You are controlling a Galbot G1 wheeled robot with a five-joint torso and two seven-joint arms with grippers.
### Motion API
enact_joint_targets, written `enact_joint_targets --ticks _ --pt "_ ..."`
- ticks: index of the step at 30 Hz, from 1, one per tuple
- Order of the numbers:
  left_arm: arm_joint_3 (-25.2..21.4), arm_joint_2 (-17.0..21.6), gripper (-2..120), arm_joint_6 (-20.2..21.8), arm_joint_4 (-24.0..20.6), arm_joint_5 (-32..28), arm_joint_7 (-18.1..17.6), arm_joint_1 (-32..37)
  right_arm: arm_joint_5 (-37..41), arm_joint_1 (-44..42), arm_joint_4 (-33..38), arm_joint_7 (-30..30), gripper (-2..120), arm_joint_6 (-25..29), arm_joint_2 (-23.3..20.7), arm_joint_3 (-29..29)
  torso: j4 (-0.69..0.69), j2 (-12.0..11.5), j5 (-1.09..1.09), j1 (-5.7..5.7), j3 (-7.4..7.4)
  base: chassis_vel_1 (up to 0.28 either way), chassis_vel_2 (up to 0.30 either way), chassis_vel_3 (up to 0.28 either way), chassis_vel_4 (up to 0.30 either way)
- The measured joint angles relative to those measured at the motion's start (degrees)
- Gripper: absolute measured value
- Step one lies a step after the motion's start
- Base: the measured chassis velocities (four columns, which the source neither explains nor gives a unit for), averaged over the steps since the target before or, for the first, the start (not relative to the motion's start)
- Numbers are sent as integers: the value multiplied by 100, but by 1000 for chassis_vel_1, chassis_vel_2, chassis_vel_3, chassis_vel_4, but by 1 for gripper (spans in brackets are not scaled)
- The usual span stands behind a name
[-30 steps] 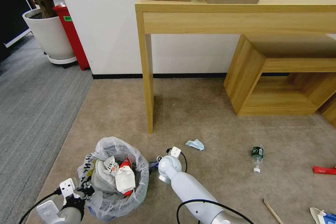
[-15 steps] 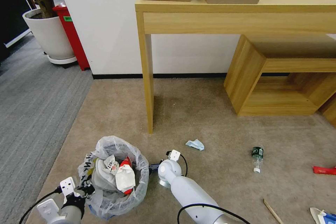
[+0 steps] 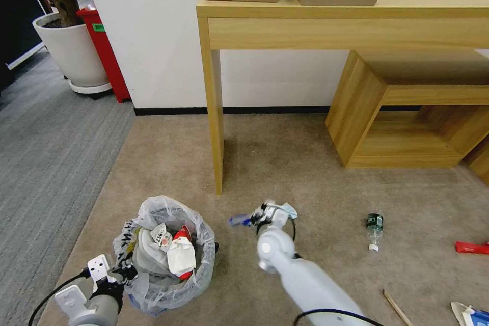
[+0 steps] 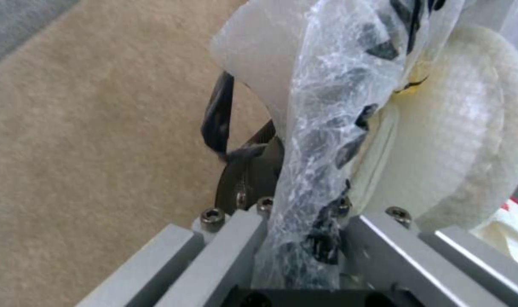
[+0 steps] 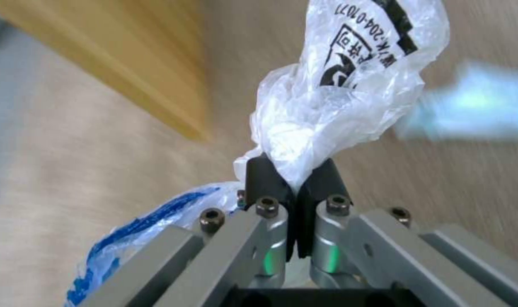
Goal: Pick up the trash bin and place the garbage on the floor into it.
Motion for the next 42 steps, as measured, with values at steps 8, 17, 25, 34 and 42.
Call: enact_joint_targets --ticks 8,17,25,34,42 --pt "-38 233 0 234 -227 -387 -122 -63 -71 114 1579 -314 0 308 -1165 -300 0 0 0 0 0 0 0 0 0" --pt "-94 526 0 284 -196 -568 -157 -185 119 1377 2782 -1433 0 1133 -2200 -1218 1 0 -2 0 0 0 0 0 0" --pt "-60 604 0 299 -189 -625 -180 -269 845 2838 3156 -2663 0 1815 -2464 -2743 1 0 -2 0 1 0 0 0 0" --pt "-64 591 0 299 -266 -630 -190 -304 877 3837 3114 -1998 0 1514 -2277 -4630 1 0 -2 0 0 0 0 0 0" --pt "-101 585 0 297 -359 -644 -192 -248 620 3786 2808 -1646 0 1353 -2103 -5035 0 0 -2 0 0 0 0 0 0"
